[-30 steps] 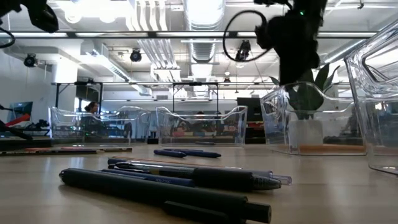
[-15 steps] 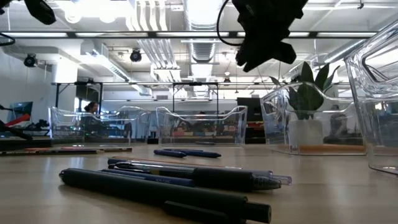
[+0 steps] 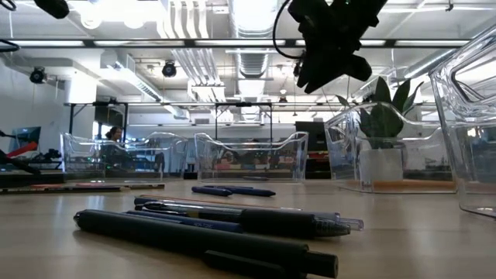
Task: Sort crayons/erasers/pens/pencils in bins
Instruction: Put the black pencil into the middle transparent bin
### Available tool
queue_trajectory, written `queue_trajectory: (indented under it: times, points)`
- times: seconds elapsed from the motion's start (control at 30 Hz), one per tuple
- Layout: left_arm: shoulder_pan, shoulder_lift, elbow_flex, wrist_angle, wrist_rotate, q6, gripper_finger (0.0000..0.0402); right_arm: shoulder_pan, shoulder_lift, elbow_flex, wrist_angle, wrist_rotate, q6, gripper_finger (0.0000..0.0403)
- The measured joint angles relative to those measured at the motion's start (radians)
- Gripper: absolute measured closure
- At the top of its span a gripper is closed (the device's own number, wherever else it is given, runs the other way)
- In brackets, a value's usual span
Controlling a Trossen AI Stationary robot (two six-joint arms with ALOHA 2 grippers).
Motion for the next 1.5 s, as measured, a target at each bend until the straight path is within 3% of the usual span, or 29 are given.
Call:
queue_trajectory:
  times: [0.27,0.5,0.77,0.87,1.1,1.37,1.5]
  points:
    - [0.0,0.011,0.019,0.009,-0.011,-0.068,0.0249,0.0,0.0,-0.031,0.014,0.027,0.021,0.0305]
    - [0.0,0.097,0.085,-0.034,-0.161,-0.06,0.0249,0.0,0.0,-0.021,0.034,0.034,0.052,0.0295]
    - [0.0,0.303,0.193,-0.174,-0.604,-0.054,0.0249,0.0,0.0,0.012,0.061,0.034,0.054,0.0273]
    - [0.0,0.361,0.228,-0.229,-0.689,-0.065,0.0249,0.0,0.0,0.014,0.062,0.032,0.071,0.026]
    - [0.0,0.474,0.284,-0.282,-0.697,-0.166,0.0249,0.0,0.0,0.014,0.066,0.014,0.059,0.0233]
    - [0.002,0.587,0.347,-0.273,-0.571,-0.192,0.0249,0.0,0.0,0.014,0.066,0.006,0.023,0.0233]
    - [0.009,0.675,0.381,-0.274,-0.57,-0.196,0.0249,0.0,0.0,0.014,0.066,-0.024,-0.01,0.0236]
